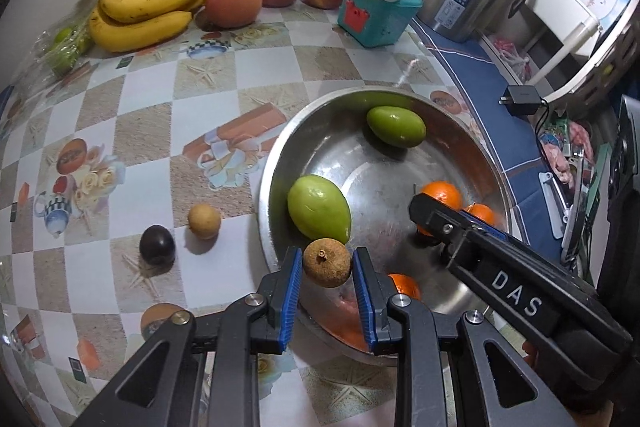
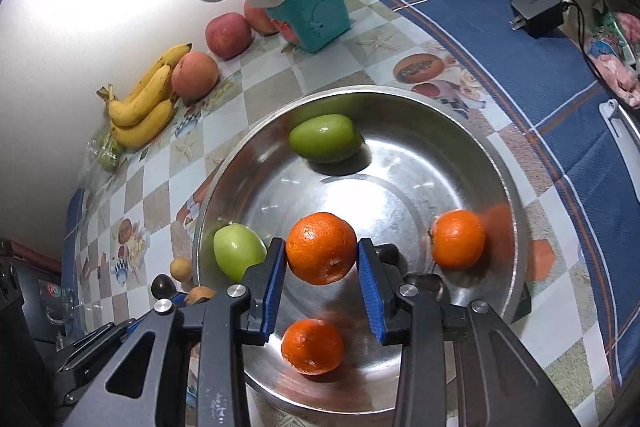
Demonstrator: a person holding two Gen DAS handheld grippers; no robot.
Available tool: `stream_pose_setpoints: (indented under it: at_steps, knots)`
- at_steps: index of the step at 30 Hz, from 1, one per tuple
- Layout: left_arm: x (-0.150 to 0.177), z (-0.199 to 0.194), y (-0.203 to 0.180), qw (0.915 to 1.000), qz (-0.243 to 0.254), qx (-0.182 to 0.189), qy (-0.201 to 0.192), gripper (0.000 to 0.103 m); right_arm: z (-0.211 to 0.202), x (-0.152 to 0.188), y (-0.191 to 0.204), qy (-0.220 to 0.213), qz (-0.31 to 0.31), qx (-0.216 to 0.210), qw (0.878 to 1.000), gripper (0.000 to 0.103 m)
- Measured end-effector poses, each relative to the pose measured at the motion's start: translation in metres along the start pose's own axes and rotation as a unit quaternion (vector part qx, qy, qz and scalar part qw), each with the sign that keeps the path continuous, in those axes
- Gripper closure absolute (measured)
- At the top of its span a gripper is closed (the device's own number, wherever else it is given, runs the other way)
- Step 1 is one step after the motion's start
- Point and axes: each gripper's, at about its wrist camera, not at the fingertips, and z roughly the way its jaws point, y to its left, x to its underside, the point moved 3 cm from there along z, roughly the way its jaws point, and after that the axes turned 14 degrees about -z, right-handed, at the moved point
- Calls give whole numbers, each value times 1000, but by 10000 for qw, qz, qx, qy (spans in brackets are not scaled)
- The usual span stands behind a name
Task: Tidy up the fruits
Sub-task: 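Carry the brown fruit and orange over the steel bowl with both tools, then open both tools to drop the brown fruit and orange into the bowl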
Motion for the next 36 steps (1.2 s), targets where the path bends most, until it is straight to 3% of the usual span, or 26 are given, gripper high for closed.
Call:
stream_pose_setpoints:
  at_steps: [18,36]
  knots:
    - [7,20,-4,9995,190,-165,165,75,22,7,9,362,-106,-121,9992,65]
    - [5,22,-4,9995,169,-140,208,73,25,7,10,433,-70,-184,9989,63]
